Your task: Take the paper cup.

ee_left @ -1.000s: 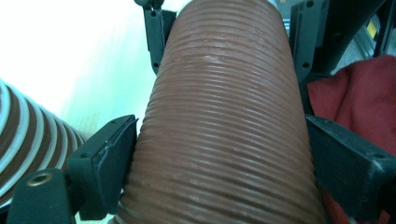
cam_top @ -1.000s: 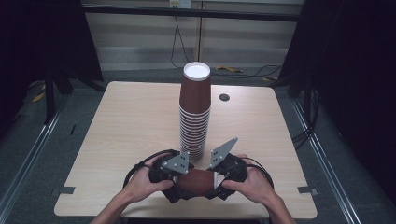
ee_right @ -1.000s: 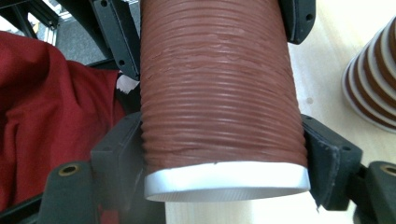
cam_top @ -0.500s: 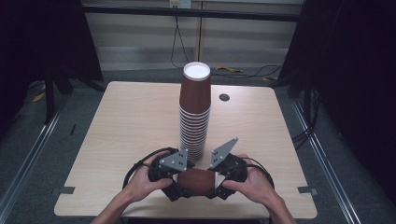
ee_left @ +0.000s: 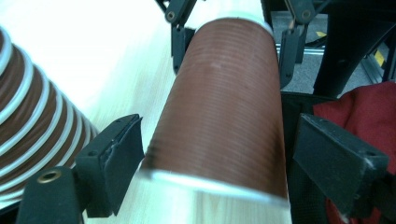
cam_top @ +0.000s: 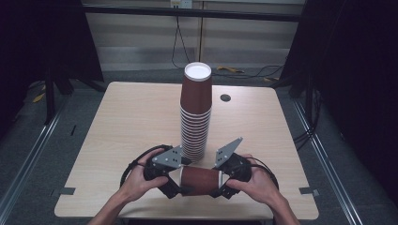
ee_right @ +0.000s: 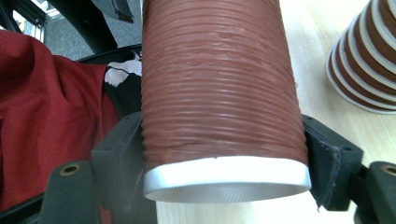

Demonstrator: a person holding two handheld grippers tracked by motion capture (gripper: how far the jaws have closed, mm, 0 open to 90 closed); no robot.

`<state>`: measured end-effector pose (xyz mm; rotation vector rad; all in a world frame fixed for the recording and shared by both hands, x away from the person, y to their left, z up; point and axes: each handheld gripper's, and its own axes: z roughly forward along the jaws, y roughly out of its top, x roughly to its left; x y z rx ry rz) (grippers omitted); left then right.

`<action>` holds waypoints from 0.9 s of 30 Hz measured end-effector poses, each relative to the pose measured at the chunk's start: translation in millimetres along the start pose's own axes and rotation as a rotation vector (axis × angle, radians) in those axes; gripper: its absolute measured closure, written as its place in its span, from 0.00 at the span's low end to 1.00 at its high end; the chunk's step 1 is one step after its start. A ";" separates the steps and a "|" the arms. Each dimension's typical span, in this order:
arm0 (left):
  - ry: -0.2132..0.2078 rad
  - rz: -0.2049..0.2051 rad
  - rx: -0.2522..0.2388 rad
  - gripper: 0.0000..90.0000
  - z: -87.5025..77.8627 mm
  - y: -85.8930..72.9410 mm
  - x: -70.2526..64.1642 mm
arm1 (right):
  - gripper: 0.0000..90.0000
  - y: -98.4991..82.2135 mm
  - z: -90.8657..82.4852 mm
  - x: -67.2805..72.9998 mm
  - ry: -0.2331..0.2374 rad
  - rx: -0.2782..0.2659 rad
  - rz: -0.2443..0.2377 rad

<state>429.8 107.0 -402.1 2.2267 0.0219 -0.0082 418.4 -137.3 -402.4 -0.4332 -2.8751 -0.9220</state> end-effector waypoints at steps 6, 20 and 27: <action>0.022 -0.026 -0.015 0.17 -6.6 -5.0 0.7 | 0.26 -6.0 -5.9 -2.4 -0.018 -0.003 0.016; 0.026 -0.077 -0.181 0.17 -18.2 -14.0 2.1 | 0.26 -16.1 -13.0 -7.3 -0.023 -0.092 0.025; 0.071 -0.106 -0.242 0.17 -23.3 -16.1 1.0 | 0.26 -20.6 -18.3 -9.8 -0.007 -0.186 0.027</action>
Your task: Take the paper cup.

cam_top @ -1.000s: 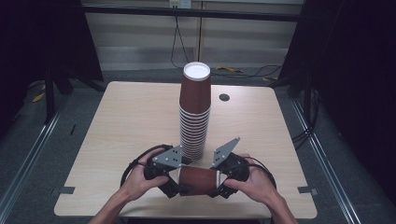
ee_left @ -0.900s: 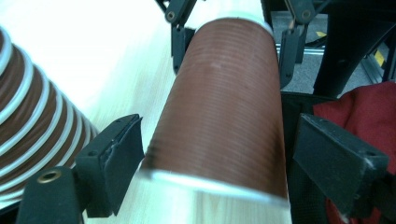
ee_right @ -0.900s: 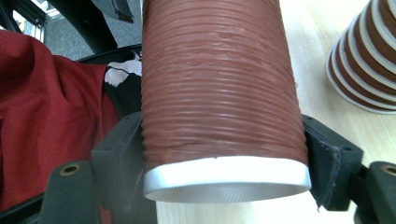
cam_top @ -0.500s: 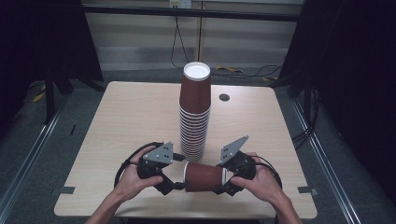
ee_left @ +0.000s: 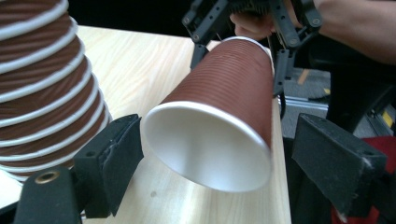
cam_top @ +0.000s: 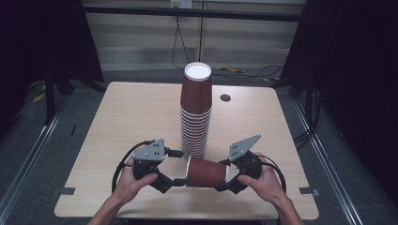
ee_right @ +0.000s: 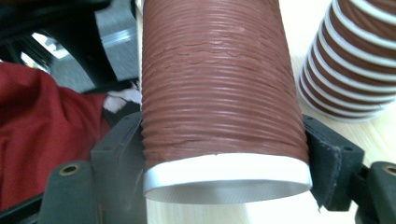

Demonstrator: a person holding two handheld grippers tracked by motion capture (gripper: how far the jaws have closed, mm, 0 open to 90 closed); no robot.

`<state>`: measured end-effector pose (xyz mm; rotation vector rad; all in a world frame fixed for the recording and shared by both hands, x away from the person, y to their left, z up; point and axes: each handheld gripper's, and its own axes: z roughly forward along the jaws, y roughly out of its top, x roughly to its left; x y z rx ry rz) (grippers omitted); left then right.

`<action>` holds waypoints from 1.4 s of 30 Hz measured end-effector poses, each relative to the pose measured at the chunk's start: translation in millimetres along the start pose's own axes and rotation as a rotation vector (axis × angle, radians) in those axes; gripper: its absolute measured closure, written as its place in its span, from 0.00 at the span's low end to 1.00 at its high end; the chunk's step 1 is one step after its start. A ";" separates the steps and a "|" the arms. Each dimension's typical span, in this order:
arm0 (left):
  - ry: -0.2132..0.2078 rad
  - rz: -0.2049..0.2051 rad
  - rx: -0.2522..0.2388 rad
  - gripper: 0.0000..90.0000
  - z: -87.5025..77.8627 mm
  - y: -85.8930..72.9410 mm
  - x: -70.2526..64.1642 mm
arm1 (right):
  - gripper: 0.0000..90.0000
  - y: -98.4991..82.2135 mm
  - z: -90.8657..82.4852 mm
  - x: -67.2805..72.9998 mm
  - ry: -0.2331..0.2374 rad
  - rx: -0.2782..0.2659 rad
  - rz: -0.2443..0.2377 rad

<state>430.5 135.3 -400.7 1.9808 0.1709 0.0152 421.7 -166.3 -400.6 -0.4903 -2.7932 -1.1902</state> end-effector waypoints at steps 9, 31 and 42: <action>0.000 -0.032 -0.050 0.17 -1.6 -2.3 0.5 | 0.26 -2.3 -0.8 0.6 -0.012 -0.086 -0.002; -0.033 -0.052 -0.047 0.13 10.4 -8.0 1.7 | 0.26 1.9 -2.3 4.0 0.029 -0.165 -0.021; 0.013 -0.056 -0.043 0.05 11.6 -7.3 1.3 | 0.27 3.2 -3.2 5.1 0.022 -0.163 -0.029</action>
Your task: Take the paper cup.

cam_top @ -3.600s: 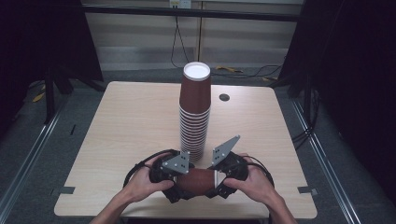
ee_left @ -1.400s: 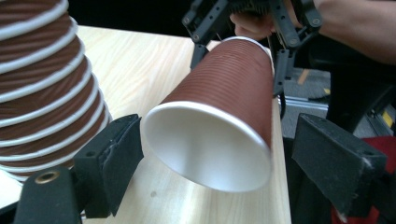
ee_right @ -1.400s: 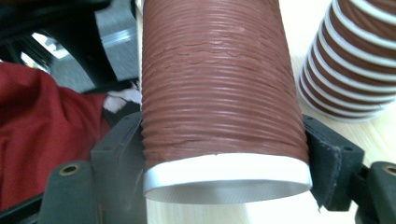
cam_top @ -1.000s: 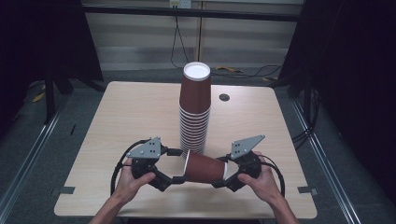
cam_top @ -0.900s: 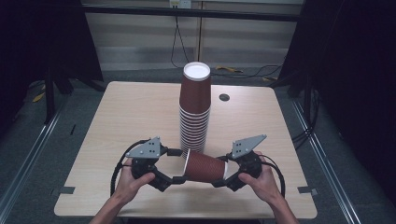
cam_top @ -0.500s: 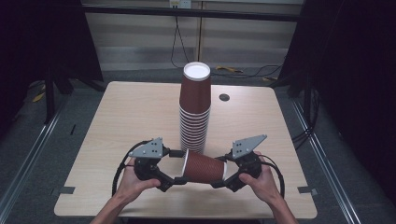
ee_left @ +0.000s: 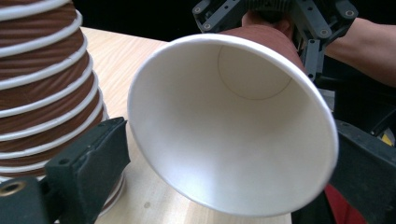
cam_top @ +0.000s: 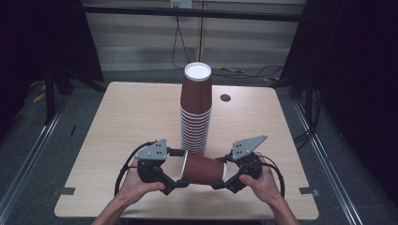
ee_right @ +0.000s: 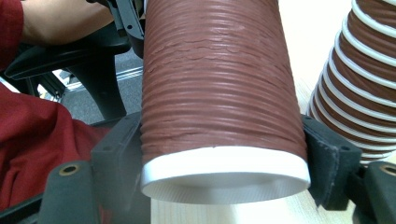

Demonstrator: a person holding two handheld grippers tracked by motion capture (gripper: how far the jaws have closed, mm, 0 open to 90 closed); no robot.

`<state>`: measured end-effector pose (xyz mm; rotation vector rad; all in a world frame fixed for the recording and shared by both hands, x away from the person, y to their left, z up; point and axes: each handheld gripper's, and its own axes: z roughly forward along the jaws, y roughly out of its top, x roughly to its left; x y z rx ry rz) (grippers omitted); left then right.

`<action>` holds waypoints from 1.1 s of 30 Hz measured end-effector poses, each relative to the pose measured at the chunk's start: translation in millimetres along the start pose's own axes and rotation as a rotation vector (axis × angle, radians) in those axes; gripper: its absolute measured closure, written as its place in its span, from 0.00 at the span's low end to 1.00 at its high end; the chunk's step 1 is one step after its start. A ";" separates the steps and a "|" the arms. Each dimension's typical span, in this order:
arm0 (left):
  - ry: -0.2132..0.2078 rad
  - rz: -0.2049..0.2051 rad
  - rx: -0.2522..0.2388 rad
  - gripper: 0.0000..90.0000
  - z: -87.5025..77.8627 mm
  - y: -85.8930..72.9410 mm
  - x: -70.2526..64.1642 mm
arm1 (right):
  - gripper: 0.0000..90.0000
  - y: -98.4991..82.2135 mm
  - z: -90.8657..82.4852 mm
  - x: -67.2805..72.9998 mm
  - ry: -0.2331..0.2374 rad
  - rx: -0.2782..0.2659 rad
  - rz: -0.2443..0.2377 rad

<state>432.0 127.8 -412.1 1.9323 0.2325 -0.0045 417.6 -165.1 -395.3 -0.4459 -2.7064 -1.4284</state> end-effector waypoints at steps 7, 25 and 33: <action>-0.018 0.000 0.013 0.00 3.8 -0.5 0.4 | 0.27 1.9 1.2 1.6 0.010 -0.002 -0.010; -0.070 -0.006 -0.028 0.02 7.3 1.5 -0.1 | 0.27 7.6 8.9 2.3 0.045 -0.005 -0.027; -0.085 -0.019 -0.059 0.02 3.5 1.6 -0.5 | 0.27 12.3 13.8 3.4 0.062 -0.020 -0.036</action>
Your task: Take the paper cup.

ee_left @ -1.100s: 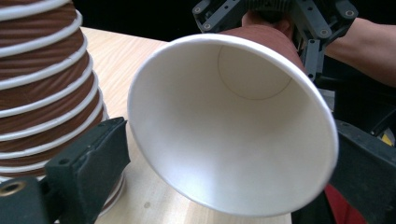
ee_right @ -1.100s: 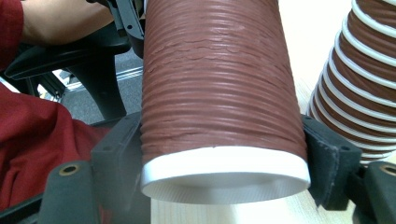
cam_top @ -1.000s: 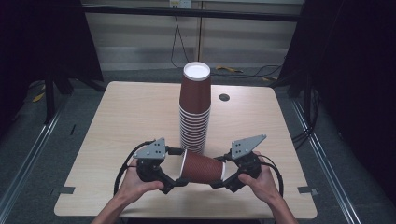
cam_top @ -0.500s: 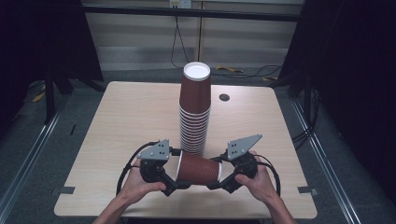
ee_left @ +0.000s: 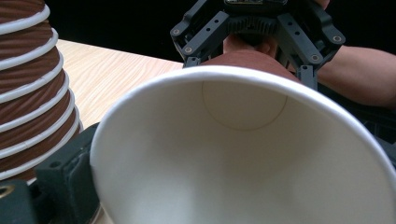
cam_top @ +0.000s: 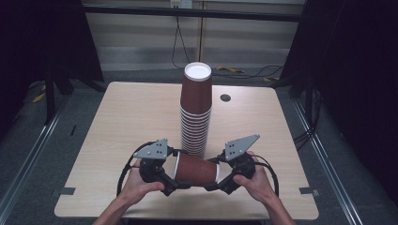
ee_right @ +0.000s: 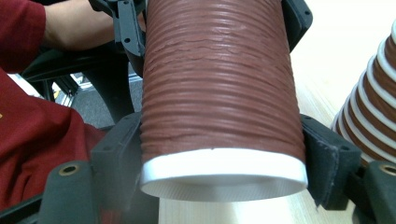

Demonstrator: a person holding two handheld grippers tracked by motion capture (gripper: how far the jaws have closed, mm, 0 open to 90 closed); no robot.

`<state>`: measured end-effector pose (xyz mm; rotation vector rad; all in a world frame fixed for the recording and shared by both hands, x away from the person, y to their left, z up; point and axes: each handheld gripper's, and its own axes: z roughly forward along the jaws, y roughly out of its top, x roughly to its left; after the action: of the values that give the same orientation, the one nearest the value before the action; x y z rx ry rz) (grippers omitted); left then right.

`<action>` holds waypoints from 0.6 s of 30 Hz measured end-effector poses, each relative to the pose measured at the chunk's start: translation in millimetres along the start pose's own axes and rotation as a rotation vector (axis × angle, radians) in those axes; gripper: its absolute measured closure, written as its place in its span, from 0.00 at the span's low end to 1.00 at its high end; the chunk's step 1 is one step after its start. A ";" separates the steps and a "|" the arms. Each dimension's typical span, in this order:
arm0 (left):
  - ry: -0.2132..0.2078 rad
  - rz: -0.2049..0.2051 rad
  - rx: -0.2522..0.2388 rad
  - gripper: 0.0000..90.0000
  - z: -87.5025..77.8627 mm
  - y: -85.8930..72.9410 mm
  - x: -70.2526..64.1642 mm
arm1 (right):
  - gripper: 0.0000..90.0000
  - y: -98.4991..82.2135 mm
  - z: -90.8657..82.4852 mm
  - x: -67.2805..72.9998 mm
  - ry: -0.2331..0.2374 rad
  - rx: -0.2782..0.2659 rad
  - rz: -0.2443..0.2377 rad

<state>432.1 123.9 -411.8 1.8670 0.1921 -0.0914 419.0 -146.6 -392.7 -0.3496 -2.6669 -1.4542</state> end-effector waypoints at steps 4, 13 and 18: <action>0.014 0.011 0.009 0.02 -1.7 -0.8 -2.9 | 0.27 0.3 0.7 -0.2 0.015 -0.003 -0.001; 0.010 0.012 0.031 0.04 -2.5 2.1 -3.3 | 0.26 -2.9 2.6 -2.3 0.031 -0.016 0.010; 0.006 0.014 0.027 0.06 -4.4 4.5 -4.7 | 0.26 -3.7 5.3 -1.9 0.032 -0.005 0.007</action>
<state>428.2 126.4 -405.5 1.8951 0.1823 -0.0795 420.2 -144.4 -399.0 -0.3335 -2.6352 -1.4524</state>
